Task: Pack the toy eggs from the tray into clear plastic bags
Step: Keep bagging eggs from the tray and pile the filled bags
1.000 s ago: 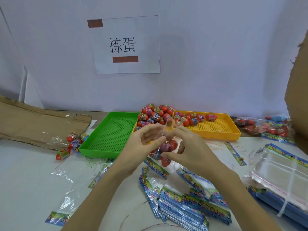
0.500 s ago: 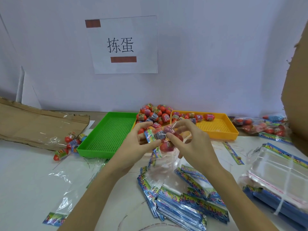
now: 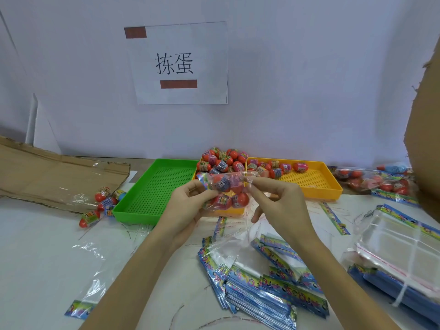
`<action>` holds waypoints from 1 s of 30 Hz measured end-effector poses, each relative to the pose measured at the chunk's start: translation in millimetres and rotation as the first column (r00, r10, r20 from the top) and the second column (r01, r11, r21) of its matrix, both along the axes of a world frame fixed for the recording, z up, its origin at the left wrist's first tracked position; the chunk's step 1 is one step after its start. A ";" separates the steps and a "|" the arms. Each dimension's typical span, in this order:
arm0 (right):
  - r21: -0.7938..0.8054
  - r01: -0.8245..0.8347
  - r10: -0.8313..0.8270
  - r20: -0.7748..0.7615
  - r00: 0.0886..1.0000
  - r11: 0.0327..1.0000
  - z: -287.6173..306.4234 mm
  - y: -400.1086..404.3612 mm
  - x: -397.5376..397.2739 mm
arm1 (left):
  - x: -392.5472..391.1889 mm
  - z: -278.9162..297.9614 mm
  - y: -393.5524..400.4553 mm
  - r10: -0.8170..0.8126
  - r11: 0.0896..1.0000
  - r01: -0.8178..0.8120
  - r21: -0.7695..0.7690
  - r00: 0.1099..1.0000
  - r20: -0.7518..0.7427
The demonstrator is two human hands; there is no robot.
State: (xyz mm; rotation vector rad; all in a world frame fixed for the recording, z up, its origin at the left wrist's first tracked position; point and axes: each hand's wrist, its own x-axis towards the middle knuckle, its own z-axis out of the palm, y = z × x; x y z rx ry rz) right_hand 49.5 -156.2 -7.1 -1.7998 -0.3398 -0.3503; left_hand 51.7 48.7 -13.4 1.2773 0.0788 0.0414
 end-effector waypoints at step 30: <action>0.091 -0.157 0.165 -0.080 0.983 0.983 1.4 21.2 -11.7 | -1.8 4.5 2.8 -0.077 0.991 0.071 0.109 0.996 0.054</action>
